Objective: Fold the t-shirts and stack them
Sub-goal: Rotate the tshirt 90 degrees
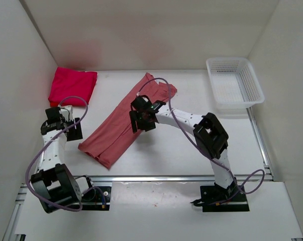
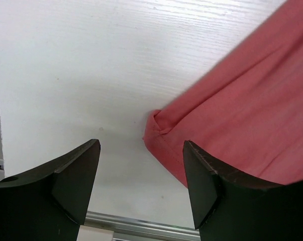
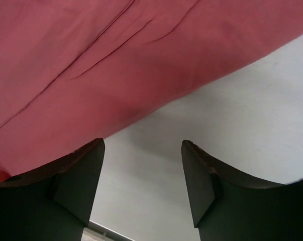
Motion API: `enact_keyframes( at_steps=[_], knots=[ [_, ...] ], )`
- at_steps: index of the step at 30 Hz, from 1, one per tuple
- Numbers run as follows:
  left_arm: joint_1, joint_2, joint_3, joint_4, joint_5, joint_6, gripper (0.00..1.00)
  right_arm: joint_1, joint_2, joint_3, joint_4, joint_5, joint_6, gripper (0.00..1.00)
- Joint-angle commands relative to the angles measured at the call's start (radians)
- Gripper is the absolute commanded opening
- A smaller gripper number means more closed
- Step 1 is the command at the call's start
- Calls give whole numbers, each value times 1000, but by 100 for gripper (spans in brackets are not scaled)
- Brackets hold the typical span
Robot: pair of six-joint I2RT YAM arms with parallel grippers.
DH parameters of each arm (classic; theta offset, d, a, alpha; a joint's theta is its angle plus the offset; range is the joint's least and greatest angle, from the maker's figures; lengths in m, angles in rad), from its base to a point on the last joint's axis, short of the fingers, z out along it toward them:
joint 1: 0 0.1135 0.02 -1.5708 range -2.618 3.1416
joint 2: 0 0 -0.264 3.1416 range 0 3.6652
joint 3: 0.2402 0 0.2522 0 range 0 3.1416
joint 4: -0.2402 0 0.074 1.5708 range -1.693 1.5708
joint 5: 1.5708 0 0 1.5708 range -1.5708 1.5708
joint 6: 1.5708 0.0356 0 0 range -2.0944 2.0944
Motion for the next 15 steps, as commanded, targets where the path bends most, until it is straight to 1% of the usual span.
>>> enact_keyframes(
  at_steps=[1,4,8,10,15],
  knots=[
    [21,-57,-7,28,66,-48,78,52,10,57,-20,37,57,62],
    [43,-80,-25,28,95,-69,78,73,61,65,-32,52,73,62],
    [71,-103,-25,15,131,-71,77,112,138,139,-37,100,73,65],
    [82,-125,-25,-1,130,-60,77,125,164,158,-28,104,62,64],
    [106,-137,-31,2,151,-66,76,127,174,91,-36,132,68,64]
  ],
)
